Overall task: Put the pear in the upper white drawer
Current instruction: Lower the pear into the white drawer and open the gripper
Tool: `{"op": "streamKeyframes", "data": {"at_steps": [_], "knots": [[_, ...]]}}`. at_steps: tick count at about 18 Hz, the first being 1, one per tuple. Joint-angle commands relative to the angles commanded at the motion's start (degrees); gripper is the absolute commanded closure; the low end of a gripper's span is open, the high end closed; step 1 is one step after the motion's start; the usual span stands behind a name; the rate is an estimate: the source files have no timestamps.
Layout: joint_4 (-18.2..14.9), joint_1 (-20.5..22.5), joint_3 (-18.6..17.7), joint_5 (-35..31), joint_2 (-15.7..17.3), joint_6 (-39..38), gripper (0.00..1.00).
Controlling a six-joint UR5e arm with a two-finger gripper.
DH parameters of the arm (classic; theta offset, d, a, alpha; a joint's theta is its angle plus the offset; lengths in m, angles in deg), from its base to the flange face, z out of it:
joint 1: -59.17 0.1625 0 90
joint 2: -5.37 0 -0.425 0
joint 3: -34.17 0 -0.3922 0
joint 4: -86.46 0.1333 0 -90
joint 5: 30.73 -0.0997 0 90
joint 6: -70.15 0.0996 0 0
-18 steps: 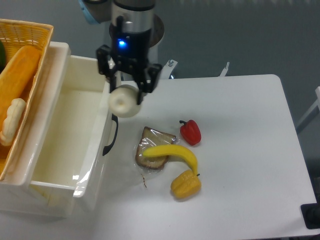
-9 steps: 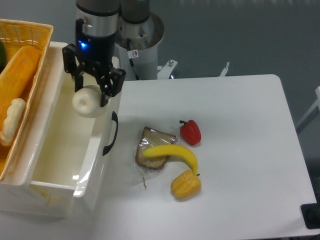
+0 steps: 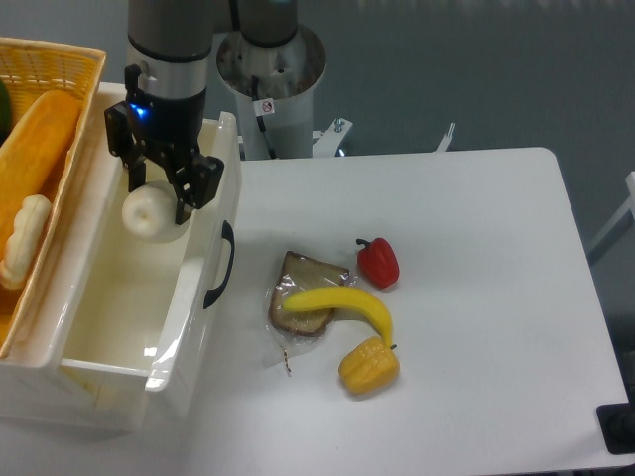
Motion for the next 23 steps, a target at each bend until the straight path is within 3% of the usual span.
{"op": "streamKeyframes", "data": {"at_steps": [10,13,18,23], "knots": [[0.18,-0.97,-0.09,-0.26,-1.67,0.00,0.80],[0.26,-1.32,-0.09,-0.44,-1.76,0.09,0.62],[0.26,-1.41,-0.26,-0.62,-2.20,0.26,0.53],[0.26,-1.67,-0.26,-0.96,-2.11,0.35,0.33]]}}
